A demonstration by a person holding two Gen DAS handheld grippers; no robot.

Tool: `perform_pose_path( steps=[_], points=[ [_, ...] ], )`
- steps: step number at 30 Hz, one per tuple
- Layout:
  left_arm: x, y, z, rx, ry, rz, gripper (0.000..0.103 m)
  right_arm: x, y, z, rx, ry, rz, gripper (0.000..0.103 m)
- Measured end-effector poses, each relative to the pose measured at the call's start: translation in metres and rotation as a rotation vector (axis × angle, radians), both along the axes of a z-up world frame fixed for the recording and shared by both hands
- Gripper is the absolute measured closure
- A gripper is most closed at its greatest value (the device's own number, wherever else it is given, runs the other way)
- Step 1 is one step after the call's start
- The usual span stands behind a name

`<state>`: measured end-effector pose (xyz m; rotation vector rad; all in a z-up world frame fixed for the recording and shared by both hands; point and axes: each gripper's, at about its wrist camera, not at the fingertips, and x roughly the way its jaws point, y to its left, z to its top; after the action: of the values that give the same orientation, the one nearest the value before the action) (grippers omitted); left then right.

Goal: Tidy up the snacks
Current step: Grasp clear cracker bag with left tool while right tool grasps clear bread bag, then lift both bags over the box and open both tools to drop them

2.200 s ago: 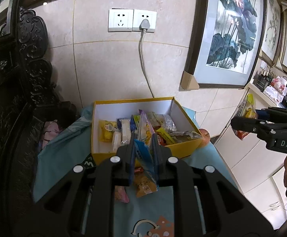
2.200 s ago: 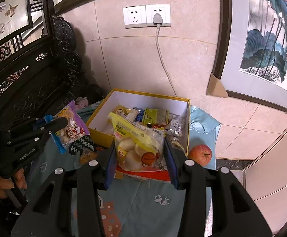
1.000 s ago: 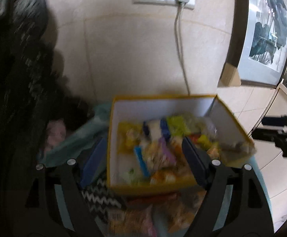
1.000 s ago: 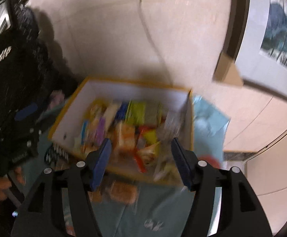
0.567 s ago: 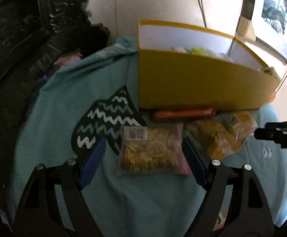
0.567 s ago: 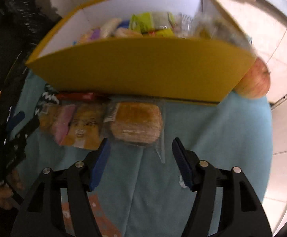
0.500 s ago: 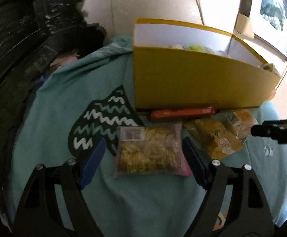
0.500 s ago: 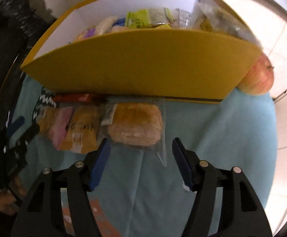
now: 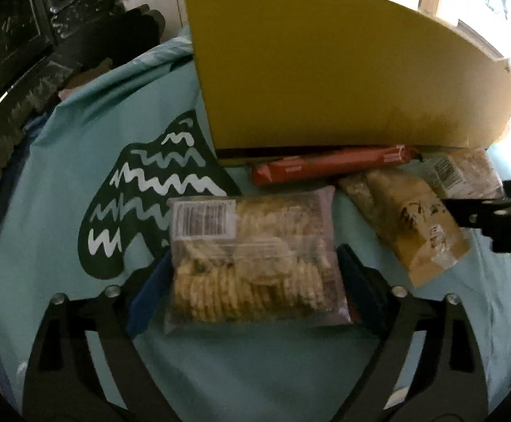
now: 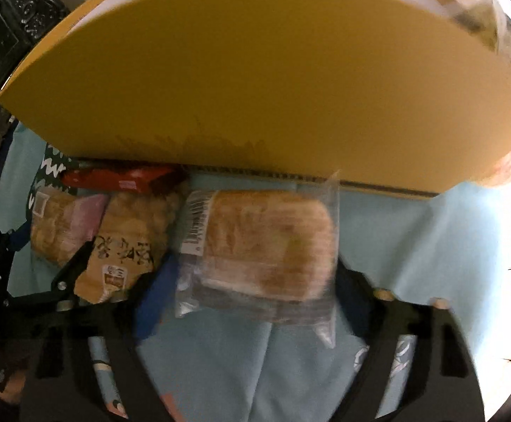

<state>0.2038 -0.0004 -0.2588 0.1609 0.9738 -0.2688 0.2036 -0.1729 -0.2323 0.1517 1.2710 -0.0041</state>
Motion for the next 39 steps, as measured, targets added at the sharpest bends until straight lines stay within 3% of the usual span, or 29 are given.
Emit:
perform_pose_path(
  steps=[3, 10, 15, 23, 30, 39],
  points=[
    [-0.005, 0.006, 0.003, -0.021, -0.002, -0.014, 0.027, -0.002, -0.004, 0.004, 0.013, -0.002, 0.005, 0.04],
    [-0.026, 0.026, 0.023, -0.091, -0.038, 0.029, 0.027, -0.029, -0.029, 0.024, 0.062, -0.035, -0.033, 0.041],
    [-0.046, 0.017, 0.051, -0.099, -0.09, -0.001, 0.027, -0.045, -0.029, 0.044, 0.081, -0.084, -0.028, 0.041],
    [-0.051, -0.006, 0.119, -0.11, -0.198, -0.032, 0.027, -0.073, -0.037, 0.127, 0.071, -0.25, 0.001, 0.041],
    [-0.041, -0.016, 0.178, -0.109, -0.241, 0.003, 0.026, -0.079, -0.04, 0.198, 0.041, -0.383, 0.018, 0.041],
    [-0.024, -0.02, 0.228, -0.148, -0.304, 0.002, 0.026, -0.069, -0.042, 0.248, 0.003, -0.475, 0.034, 0.041]
  ],
)
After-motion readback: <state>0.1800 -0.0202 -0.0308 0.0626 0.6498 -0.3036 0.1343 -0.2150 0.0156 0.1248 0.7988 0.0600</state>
